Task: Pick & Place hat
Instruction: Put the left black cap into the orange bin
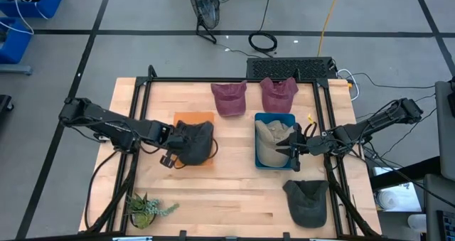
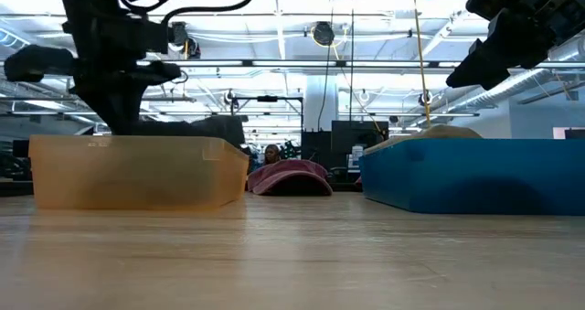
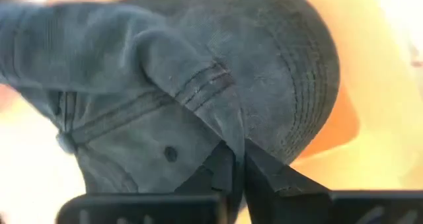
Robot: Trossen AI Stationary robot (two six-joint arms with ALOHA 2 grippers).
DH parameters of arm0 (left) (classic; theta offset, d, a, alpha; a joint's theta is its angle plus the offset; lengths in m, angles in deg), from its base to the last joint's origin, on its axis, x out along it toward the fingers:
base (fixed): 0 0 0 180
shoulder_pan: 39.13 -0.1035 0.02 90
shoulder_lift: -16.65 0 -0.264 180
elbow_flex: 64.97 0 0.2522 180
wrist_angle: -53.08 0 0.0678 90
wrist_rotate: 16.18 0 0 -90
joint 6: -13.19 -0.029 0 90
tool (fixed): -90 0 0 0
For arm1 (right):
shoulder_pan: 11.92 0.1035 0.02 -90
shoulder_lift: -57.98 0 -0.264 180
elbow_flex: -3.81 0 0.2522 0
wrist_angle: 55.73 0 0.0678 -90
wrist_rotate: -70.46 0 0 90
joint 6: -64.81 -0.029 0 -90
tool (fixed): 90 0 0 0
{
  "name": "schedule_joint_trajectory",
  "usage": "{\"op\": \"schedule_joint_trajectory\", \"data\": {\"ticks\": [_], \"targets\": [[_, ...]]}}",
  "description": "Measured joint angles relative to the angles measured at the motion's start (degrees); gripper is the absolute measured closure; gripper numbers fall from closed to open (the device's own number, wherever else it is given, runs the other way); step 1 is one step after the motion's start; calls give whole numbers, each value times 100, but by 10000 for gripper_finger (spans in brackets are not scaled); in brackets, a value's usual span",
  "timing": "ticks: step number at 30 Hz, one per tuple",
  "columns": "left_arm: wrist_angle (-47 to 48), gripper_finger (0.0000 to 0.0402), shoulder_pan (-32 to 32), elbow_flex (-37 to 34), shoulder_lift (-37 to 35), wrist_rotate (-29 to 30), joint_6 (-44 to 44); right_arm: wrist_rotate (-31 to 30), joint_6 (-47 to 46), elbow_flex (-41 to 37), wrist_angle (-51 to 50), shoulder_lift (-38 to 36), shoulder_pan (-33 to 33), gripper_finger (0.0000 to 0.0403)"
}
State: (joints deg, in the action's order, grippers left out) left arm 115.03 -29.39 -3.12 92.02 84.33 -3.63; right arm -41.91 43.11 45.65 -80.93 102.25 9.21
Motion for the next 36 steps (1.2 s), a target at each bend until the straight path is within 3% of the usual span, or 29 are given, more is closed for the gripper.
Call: {"op": "schedule_joint_trajectory", "data": {"ticks": [8,20,27,36], "targets": [[-400,293,-2,-39,0,312,254,-1,-11,0,0,0,0,310],[-627,216,-50,-317,94,473,371,8,-13,0,0,0,0,310],[-472,189,40,-18,-29,917,220,9,-13,2,4,0,-1,310],[-508,187,63,627,-129,937,263,12,-55,2,4,0,0,310]]}}
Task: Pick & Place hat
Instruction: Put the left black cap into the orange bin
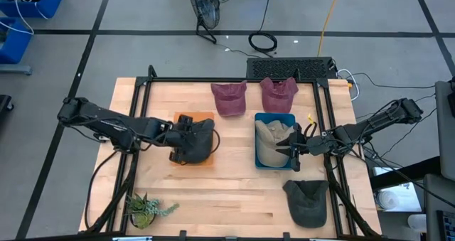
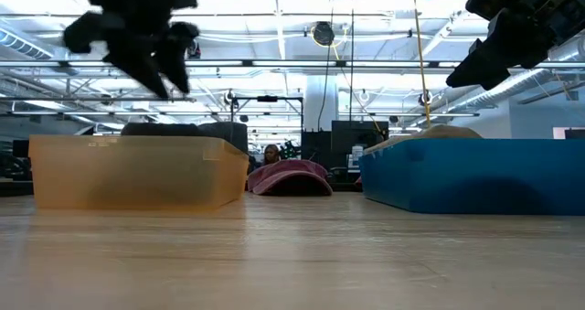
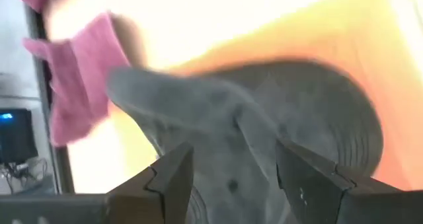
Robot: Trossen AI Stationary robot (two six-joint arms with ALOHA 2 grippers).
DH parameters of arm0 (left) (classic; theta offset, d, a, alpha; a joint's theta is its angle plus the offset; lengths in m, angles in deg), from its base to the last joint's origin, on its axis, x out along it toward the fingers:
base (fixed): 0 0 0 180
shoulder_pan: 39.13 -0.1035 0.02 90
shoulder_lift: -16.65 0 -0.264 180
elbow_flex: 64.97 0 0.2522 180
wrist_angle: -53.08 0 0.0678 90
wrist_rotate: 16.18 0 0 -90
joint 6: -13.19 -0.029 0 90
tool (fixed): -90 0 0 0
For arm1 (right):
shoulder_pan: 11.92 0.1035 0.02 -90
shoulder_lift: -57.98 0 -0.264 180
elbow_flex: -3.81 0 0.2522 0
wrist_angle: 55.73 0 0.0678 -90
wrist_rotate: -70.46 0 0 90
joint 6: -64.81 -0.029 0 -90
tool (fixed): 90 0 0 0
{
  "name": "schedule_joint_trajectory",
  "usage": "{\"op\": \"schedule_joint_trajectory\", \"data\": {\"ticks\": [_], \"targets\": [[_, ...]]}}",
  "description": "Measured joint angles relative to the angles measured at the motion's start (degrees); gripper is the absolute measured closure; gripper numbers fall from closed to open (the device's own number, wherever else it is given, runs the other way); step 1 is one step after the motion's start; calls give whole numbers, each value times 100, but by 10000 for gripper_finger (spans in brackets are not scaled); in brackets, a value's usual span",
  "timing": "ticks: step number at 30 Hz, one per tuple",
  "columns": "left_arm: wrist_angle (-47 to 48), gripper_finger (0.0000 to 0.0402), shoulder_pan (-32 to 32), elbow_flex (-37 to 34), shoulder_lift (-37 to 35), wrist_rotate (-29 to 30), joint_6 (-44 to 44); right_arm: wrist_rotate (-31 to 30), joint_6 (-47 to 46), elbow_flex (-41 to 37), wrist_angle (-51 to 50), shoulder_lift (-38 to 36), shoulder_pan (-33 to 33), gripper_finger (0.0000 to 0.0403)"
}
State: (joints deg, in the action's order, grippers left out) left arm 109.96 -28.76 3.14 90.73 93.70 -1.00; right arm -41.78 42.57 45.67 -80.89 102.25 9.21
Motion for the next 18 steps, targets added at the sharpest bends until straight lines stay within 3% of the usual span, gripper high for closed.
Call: {"op": "schedule_joint_trajectory", "data": {"ticks": [7,18], "targets": [[-1766,188,-321,-107,172,599,855,1,7,0,0,0,-2,310],[-2360,188,-955,-326,1361,759,1194,1,33,0,-2,0,0,310]]}}
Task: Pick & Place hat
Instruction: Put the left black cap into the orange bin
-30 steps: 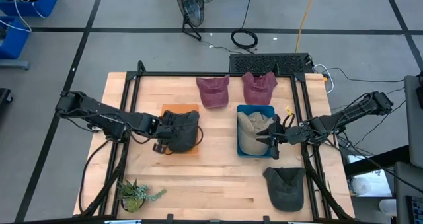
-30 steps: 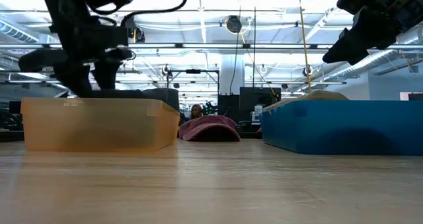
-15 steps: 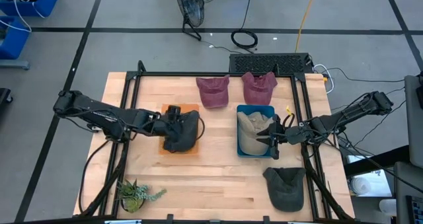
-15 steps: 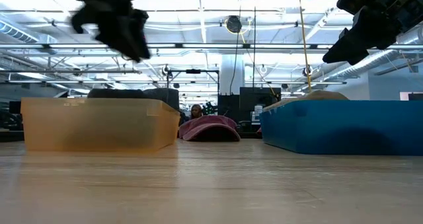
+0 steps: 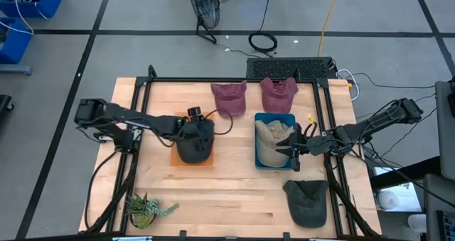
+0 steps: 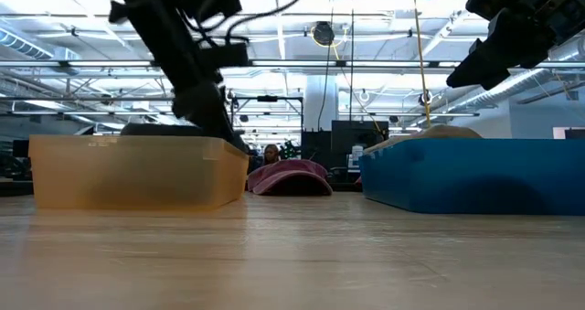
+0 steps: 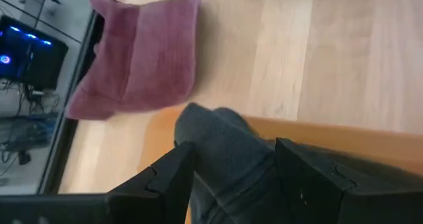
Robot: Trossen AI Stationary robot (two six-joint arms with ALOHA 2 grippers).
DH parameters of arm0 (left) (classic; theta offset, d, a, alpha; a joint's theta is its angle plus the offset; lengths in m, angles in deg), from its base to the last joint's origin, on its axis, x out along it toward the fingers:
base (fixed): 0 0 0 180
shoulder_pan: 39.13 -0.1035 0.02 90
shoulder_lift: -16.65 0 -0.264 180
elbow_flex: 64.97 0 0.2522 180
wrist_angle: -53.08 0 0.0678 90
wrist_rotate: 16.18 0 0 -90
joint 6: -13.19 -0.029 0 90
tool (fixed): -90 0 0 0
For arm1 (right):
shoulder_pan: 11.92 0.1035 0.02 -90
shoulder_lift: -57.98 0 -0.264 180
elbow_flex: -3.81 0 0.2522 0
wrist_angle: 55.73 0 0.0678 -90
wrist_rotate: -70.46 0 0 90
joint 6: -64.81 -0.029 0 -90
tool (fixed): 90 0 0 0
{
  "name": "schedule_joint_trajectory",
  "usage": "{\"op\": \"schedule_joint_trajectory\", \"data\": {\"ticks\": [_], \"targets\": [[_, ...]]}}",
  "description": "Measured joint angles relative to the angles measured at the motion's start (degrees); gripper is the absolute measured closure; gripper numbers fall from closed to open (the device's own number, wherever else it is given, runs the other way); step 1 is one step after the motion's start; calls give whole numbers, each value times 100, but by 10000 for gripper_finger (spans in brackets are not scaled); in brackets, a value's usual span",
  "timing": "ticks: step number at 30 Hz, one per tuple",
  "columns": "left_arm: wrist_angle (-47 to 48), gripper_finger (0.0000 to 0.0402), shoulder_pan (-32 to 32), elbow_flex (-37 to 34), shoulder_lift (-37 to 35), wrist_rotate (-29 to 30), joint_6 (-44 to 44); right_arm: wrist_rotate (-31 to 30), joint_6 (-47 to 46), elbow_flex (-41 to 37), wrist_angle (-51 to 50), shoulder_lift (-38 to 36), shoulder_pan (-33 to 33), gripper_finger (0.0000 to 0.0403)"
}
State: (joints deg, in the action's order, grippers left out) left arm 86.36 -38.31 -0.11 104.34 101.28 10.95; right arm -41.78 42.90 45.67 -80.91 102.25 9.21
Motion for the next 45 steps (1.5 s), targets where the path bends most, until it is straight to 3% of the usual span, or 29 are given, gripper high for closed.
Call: {"op": "schedule_joint_trajectory", "data": {"ticks": [7,12,24,29,33,38,45], "targets": [[-162,188,-162,5,824,151,222,-6,6,0,-2,-2,0,310],[-219,188,-144,17,991,147,199,-7,7,0,-6,0,0,310],[-119,188,134,158,-282,15,-68,-8,7,0,-4,0,0,310],[665,188,442,172,-1175,92,260,-2,-4,0,-35,0,0,310],[1957,188,573,174,-1694,153,1271,-2,-12,0,-44,-2,0,310],[3342,188,612,89,-1748,197,2280,-7,-14,0,15,-1,0,310],[3383,188,566,-391,-1504,179,2356,-8,-14,0,48,0,0,310]]}}
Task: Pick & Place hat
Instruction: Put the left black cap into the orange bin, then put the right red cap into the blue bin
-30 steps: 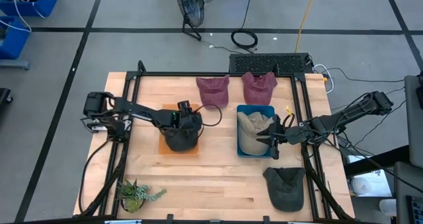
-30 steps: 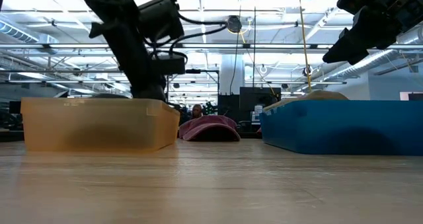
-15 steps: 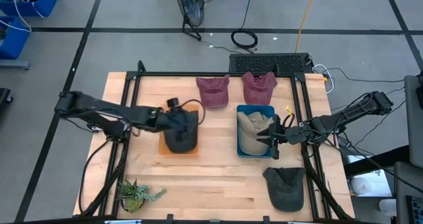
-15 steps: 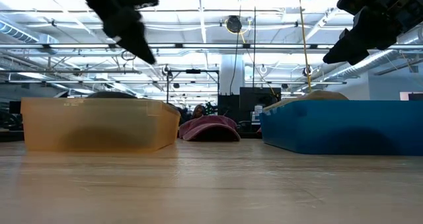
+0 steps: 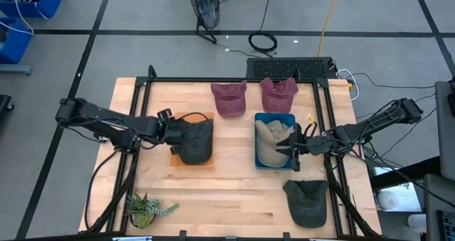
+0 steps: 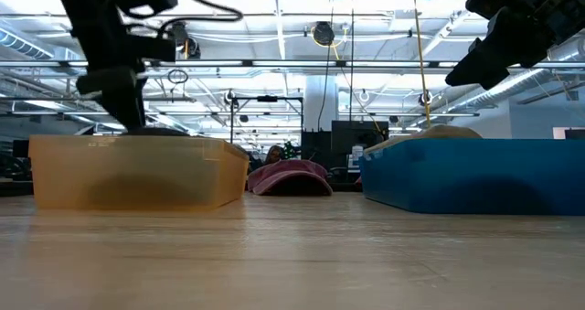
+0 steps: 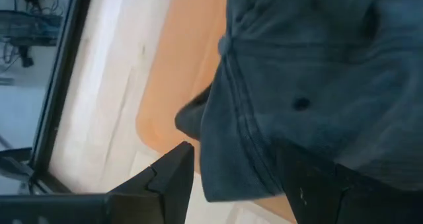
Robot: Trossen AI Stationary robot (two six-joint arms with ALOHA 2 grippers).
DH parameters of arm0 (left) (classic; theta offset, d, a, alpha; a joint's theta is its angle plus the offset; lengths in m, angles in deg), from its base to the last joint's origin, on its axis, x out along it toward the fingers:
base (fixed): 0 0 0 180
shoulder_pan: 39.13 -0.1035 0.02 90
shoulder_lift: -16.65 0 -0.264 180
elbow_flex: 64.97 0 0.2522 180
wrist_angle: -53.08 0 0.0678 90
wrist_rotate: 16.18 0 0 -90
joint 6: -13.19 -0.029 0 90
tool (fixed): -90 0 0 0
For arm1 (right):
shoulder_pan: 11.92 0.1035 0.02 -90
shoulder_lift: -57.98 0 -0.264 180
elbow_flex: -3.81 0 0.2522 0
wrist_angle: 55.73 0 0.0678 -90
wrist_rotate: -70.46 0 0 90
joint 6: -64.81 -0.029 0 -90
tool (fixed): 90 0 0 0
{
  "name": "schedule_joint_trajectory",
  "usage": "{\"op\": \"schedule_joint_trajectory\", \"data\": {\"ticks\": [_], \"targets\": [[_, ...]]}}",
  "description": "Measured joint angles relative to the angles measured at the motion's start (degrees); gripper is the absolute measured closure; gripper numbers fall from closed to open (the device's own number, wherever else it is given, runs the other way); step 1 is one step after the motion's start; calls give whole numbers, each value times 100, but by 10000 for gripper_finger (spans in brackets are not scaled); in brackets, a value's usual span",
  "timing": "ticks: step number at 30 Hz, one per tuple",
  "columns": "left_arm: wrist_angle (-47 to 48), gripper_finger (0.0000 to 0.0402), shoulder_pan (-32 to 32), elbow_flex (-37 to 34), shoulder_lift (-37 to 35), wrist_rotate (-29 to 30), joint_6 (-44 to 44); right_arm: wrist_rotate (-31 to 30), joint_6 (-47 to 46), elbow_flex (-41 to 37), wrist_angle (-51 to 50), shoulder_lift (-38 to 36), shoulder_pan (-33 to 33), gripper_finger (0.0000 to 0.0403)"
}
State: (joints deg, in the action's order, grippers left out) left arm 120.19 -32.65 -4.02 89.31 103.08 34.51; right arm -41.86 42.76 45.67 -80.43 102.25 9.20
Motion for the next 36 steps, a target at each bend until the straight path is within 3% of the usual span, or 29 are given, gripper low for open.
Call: {"op": "schedule_joint_trajectory", "data": {"ticks": [5,11,19,29,36], "targets": [[-504,188,-186,-368,134,148,-326,-3,4,0,-2,-2,-1,310],[-2021,188,-399,-951,128,-11,-1000,-3,-1,0,-4,-2,-1,310],[-2169,188,-540,-1192,89,-80,-1120,-5,-17,0,-7,-2,0,310],[-2033,188,-540,-613,-66,-73,-1666,2,81,0,58,-2,-1,310],[-1999,188,-465,70,-78,230,-1839,462,783,264,460,0,208,310]]}}
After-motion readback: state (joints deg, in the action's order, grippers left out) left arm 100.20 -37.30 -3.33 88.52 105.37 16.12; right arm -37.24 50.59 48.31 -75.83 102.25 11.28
